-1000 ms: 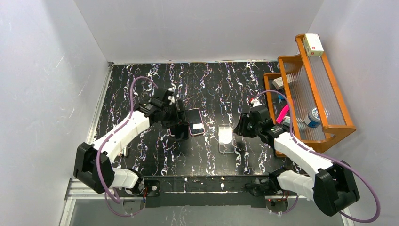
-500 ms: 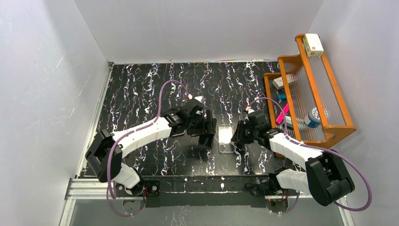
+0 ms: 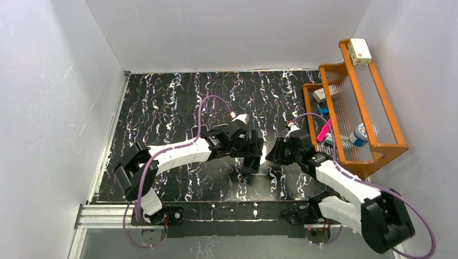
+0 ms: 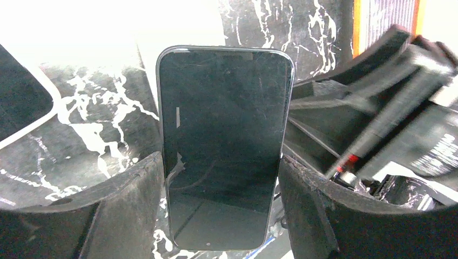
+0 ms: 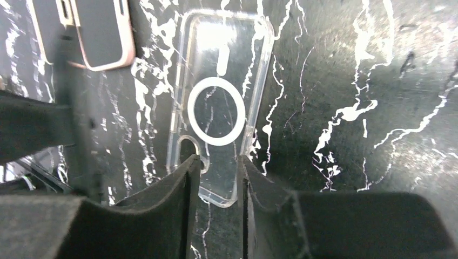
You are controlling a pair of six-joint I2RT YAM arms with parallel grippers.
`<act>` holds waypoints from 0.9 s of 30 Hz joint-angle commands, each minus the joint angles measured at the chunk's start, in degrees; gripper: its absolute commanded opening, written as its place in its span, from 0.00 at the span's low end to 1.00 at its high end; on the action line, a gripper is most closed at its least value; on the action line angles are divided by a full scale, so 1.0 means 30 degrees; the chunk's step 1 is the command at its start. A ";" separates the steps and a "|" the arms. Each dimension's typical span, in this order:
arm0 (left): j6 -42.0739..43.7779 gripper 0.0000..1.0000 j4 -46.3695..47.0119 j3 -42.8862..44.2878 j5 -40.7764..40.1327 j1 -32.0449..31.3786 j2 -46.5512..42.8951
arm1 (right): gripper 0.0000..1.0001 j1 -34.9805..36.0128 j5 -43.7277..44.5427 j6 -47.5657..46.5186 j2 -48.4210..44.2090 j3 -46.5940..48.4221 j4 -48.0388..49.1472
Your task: Put the phone into the phone case
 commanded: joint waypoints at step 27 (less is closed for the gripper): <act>-0.2521 0.02 0.3324 0.2502 -0.0769 -0.0473 0.4915 | 0.42 -0.0110 0.4703 0.5490 -1.2759 -0.1458 -0.5121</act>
